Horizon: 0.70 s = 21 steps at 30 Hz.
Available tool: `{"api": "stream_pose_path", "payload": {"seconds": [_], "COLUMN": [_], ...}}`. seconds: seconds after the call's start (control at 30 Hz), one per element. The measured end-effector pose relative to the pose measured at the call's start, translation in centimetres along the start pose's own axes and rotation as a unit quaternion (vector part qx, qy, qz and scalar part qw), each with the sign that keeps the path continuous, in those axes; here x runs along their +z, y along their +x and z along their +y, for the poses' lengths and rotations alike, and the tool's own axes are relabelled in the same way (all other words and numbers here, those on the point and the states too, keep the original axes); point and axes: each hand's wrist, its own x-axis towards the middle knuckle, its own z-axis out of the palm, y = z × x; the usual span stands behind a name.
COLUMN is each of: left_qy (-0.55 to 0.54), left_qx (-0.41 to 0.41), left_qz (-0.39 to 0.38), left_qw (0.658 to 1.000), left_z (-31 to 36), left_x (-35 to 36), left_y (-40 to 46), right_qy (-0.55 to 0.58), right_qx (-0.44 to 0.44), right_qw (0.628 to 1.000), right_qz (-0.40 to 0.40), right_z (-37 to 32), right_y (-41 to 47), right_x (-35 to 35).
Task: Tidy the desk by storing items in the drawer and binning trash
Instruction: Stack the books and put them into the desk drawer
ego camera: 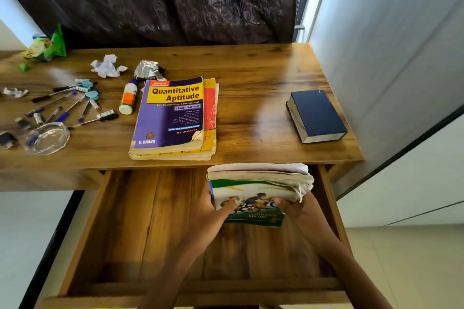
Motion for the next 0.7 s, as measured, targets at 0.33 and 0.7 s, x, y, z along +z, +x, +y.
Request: {"api": "stream_pose_path", "payload": {"seconds": [0.33, 0.7], "left_qy": [0.085, 0.196], "left_qx": [0.007, -0.085], "left_qz": [-0.026, -0.023], "left_qw": [0.996, 0.977], "left_z": [-2.9, -7.4], "left_x": [1.4, 3.4], "left_y": [0.0, 3.1], "right_qy": [-0.047, -0.177], "right_qx": [0.076, 0.192], "right_qw": [0.994, 0.963], "right_qz": [0.066, 0.06], "right_z": [1.3, 3.3], "right_y": [-0.6, 1.1], "right_x": [-0.9, -0.8]}}
